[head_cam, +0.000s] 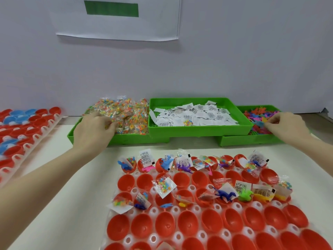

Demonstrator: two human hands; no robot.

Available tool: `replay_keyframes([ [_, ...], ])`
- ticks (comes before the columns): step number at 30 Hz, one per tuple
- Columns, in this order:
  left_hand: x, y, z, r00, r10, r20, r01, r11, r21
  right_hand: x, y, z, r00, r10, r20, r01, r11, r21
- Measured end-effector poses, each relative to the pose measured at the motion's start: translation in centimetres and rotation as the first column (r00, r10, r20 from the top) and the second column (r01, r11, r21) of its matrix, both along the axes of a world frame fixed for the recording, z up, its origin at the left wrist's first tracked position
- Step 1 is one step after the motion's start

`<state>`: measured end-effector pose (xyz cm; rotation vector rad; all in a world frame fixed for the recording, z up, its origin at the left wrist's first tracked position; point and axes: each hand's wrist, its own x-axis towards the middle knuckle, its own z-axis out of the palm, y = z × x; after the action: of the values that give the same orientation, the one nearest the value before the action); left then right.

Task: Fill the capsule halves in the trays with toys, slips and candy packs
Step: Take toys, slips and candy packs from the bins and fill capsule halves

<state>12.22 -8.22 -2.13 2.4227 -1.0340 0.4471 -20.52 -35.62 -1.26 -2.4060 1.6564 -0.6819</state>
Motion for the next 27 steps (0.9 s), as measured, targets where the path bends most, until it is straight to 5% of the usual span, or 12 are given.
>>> replay_keyframes([
  [6,-0.1,0.2,0.0,0.997,-0.029,0.072,0.034,0.997,-0.066,0.3,1.3,1.3,0.933,-0.051,0.357,0.059,0.998,-0.011],
  [10,-0.3,0.2,0.3,0.999,-0.031,0.026,0.034,0.995,-0.090,1.2,1.7,2.6,0.695,-0.095,0.713,-0.098,0.969,0.225],
  [12,-0.3,0.1,0.2,0.998,-0.044,-0.040,0.039,0.994,-0.100,2.3,1.9,3.4,0.632,-0.108,0.768,-0.174,0.945,0.276],
  [18,-0.3,0.1,-0.4,0.995,-0.048,-0.087,0.052,0.998,0.043,5.8,2.9,4.5,0.918,0.112,0.381,-0.207,0.954,0.218],
  [22,-0.5,-0.1,-0.4,0.995,-0.011,-0.096,0.019,0.997,0.081,8.5,3.8,4.6,0.947,0.314,0.063,-0.319,0.914,0.250],
  [27,-0.7,-0.2,-0.4,0.989,-0.004,-0.148,0.011,0.999,0.041,10.1,4.3,3.9,0.933,0.298,-0.204,-0.255,0.944,0.209],
])
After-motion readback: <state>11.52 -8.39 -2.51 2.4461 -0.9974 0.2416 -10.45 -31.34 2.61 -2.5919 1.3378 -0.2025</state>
